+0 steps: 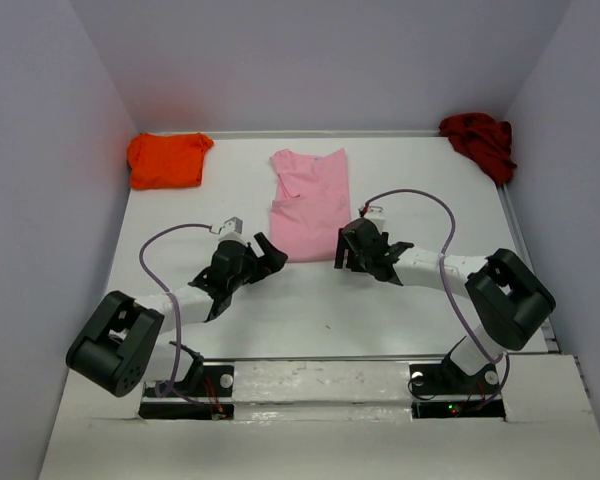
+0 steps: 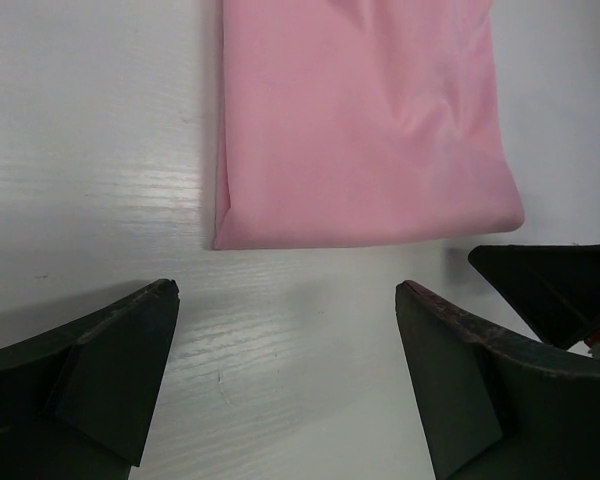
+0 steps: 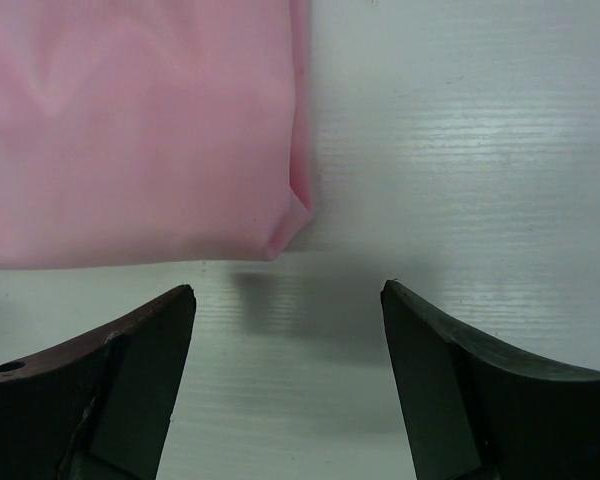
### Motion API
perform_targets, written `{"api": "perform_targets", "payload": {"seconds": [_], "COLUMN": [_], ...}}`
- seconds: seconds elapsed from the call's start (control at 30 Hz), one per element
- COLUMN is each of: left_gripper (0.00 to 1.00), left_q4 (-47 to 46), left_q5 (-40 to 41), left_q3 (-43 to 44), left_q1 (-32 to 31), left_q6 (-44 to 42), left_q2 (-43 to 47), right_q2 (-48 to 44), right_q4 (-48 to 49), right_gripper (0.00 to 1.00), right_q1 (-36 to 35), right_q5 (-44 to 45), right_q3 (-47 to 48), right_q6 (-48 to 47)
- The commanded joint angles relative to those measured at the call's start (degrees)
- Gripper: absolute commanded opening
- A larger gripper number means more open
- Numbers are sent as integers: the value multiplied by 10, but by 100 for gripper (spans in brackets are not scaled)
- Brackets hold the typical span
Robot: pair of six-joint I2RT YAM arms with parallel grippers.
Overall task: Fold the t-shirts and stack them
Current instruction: Fold the tshirt
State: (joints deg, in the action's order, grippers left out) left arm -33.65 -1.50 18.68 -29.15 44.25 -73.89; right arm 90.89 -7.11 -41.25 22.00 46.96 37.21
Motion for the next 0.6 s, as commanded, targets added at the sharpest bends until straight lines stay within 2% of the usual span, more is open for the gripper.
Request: {"api": "perform_targets", "payload": {"seconds": [0.0, 0.2, 0.57], "left_gripper": [99, 99, 99], "left_q4": [-29, -44, -74], "left_q5": [-4, -18, -39], "left_q3": [2, -1, 4], "left_q1": [8, 18, 35], "left_q6": [-13, -13, -16], "left_q2": [-16, -42, -91], "right_q2": [-19, -50, 25], "right_q4": [61, 166, 177], "right_gripper": [80, 80, 78], "right_q1": [9, 76, 76], "right_q5": [-7, -100, -115], "right_q3": [0, -70, -50], "right_q6": [5, 47, 42]}}
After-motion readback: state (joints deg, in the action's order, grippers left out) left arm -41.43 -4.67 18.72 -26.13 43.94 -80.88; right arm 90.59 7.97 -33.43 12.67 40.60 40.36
